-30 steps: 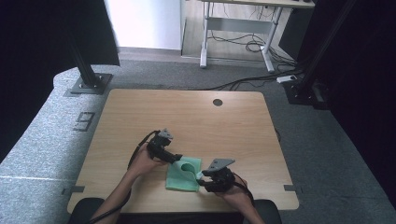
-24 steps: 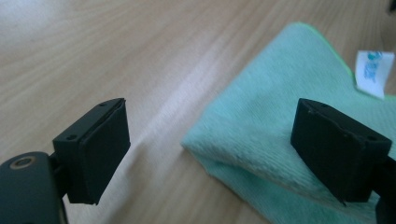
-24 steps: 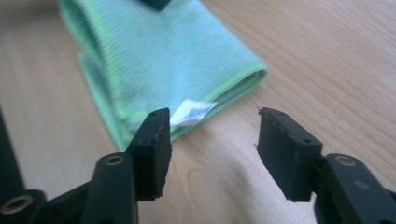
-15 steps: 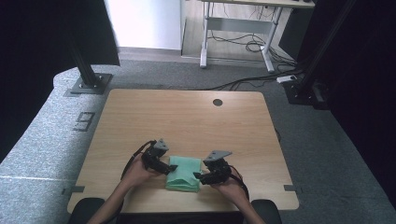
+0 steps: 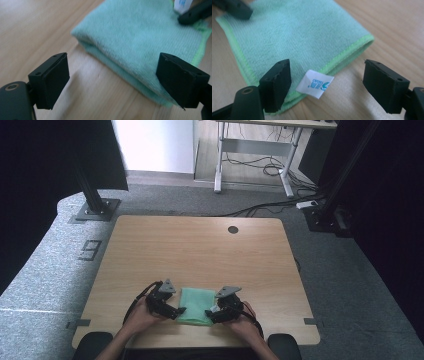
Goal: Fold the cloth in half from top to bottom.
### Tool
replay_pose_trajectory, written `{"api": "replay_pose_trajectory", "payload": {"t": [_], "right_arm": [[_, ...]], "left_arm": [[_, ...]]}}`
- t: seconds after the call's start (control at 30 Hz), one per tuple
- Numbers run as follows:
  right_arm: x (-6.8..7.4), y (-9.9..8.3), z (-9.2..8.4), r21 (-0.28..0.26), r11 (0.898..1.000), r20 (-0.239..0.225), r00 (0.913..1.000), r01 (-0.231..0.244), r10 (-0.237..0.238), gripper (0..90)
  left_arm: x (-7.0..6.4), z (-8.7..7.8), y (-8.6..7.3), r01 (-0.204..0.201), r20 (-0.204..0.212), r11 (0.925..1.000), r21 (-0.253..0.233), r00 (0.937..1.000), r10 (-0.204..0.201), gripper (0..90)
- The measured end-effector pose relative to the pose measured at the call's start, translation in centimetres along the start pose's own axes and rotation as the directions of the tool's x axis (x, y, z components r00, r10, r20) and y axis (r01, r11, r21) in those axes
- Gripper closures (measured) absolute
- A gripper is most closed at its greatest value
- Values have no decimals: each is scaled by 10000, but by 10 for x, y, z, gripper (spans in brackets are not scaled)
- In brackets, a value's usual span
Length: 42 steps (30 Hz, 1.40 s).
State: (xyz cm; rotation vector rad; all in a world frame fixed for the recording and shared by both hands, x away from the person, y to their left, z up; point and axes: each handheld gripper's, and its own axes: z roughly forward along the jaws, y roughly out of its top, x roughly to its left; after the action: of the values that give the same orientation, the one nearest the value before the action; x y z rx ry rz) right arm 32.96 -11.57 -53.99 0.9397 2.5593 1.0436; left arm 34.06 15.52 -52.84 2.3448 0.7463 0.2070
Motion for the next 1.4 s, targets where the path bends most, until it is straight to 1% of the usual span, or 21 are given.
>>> {"api": "replay_pose_trajectory", "payload": {"t": [0.03,0.07,0.1,0.17,0.2,0.27,0.37,0.4,0.53,0.7,0.77,0.8,0.83,0.9,0.97,1.03,1.07,1.17,1.23,1.37,1.4], "right_arm": [[1,2,0,-62,10000,57,10000,-3,4,220],[4,5,1,-221,9997,-13,9999,-101,101,210],[6,7,2,-250,9996,-75,9999,-118,116,205],[9,7,4,-117,9999,-51,10000,58,-58,199],[10,5,4,-46,9999,-15,9999,164,-164,197],[10,1,0,-22,9999,-17,9999,107,-107,196],[11,-7,-8,-55,9999,152,9998,127,-126,196],[11,-9,-10,-94,9999,174,9998,53,-51,196],[10,-13,-10,-121,9999,241,9997,7,-4,191],[13,-14,-9,-126,9994,524,9981,319,-312,190],[13,-14,-9,-117,9996,553,9982,246,-239,193],[13,-14,-9,-117,9996,553,9982,246,-239,193],[12,-13,-8,-43,9999,480,9988,111,-109,196],[10,-13,-7,-13,10000,495,9988,29,-28,196],[9,-13,-6,38,9998,392,9990,-204,202,197],[7,-13,-6,60,9994,280,9990,-351,349,202],[6,-12,-5,104,9989,237,9987,-460,458,202],[6,-11,-5,109,9992,341,9987,-372,368,209],[5,-10,-4,105,9994,390,9987,-318,314,223],[3,-7,-3,99,9996,521,9983,-282,277,222],[-1,-5,-1,100,9995,590,9978,-307,301,222]], "left_arm": [[0,1,-2,12,-90,10000,33,10000,-12,115],[0,4,-4,-28,-206,9998,193,9998,32,115],[0,6,-5,20,-208,9998,193,9998,-16,114],[1,7,-6,142,-219,9998,165,9997,-138,108],[0,7,-6,120,-252,9998,174,9996,-115,106],[-1,7,-7,168,-329,9998,129,9993,-164,106],[-1,7,-9,305,-319,9995,35,9990,-303,105],[-1,8,-9,320,-325,9995,18,9990,-319,105],[-4,6,-9,390,-464,9992,-48,9982,-392,101],[-8,2,-13,381,-540,9992,-93,9978,-386,103],[-10,1,-17,620,-591,9979,-183,9963,-630,103],[-10,1,-17,620,-591,9979,-183,9963,-630,103],[-11,2,-18,727,-723,9972,-173,9947,-738,101],[-13,3,-18,737,-878,9971,-175,9933,-749,96],[-12,5,-19,826,-1005,9963,-248,9913,-847,61],[-8,7,-21,1089,-952,9934,-356,9892,-1119,20],[-8,7,-22,1057,-976,9936,-403,9892,-1092,6],[-8,8,-21,1047,-1020,9937,-397,9889,-1083,3],[-8,9,-21,1111,-1081,9928,-449,9874,-1154,0],[-6,10,-19,1198,-1172,9916,-480,9852,-1247,0],[-3,12,-17,1263,-1233,9908,-488,9836,-1315,0]]}}
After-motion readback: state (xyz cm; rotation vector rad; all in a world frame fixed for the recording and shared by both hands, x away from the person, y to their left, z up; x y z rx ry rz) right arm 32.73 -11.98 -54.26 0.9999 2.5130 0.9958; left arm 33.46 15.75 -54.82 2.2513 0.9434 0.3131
